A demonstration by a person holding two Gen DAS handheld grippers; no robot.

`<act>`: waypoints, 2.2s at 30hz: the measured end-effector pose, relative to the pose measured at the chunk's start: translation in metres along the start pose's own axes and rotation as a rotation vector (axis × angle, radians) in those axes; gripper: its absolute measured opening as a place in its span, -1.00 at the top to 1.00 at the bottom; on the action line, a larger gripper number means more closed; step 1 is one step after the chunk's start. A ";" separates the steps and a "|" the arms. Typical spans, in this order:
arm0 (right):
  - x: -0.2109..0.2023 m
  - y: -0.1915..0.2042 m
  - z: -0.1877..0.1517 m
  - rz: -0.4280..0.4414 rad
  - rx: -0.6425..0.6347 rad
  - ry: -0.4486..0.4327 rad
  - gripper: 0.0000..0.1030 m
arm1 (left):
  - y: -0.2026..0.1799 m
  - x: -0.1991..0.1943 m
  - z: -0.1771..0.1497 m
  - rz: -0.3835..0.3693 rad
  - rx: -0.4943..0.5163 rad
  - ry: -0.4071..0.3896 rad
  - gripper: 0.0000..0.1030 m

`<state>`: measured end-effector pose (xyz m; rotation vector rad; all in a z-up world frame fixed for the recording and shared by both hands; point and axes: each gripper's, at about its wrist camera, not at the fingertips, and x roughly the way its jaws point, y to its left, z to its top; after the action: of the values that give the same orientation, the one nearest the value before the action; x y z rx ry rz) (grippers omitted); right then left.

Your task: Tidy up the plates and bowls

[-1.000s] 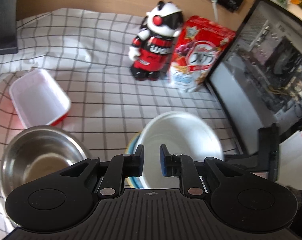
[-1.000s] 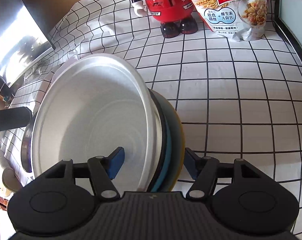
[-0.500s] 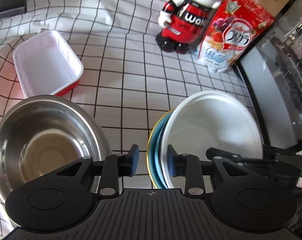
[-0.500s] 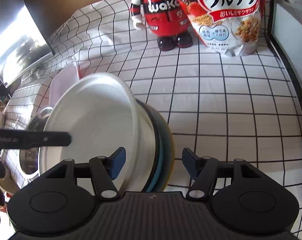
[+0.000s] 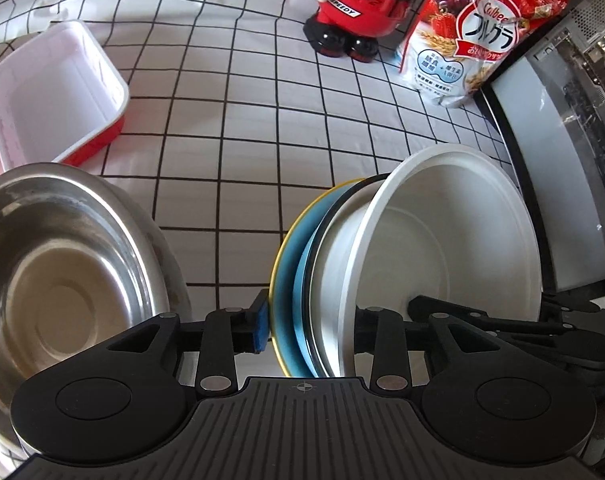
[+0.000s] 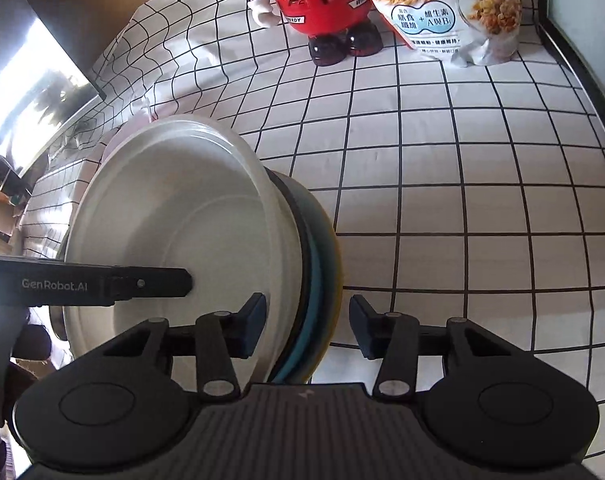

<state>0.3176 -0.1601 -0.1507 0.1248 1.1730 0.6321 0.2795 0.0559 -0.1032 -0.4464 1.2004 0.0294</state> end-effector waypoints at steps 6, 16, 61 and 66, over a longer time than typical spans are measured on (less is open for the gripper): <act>0.009 -0.012 0.010 0.080 0.080 0.032 0.11 | -0.007 0.009 0.006 0.008 -0.004 0.025 -0.04; 0.023 -0.028 0.015 0.211 0.159 0.064 0.07 | -0.025 0.011 0.015 0.059 0.023 0.062 -0.23; 0.024 -0.025 0.017 0.200 0.148 0.081 0.08 | -0.028 0.017 0.018 0.088 0.061 0.113 -0.26; 0.022 -0.022 0.017 0.178 0.134 0.072 0.08 | -0.028 0.016 0.018 0.087 0.067 0.114 -0.26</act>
<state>0.3462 -0.1627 -0.1710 0.3250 1.2831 0.7192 0.3091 0.0335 -0.1040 -0.3402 1.3286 0.0392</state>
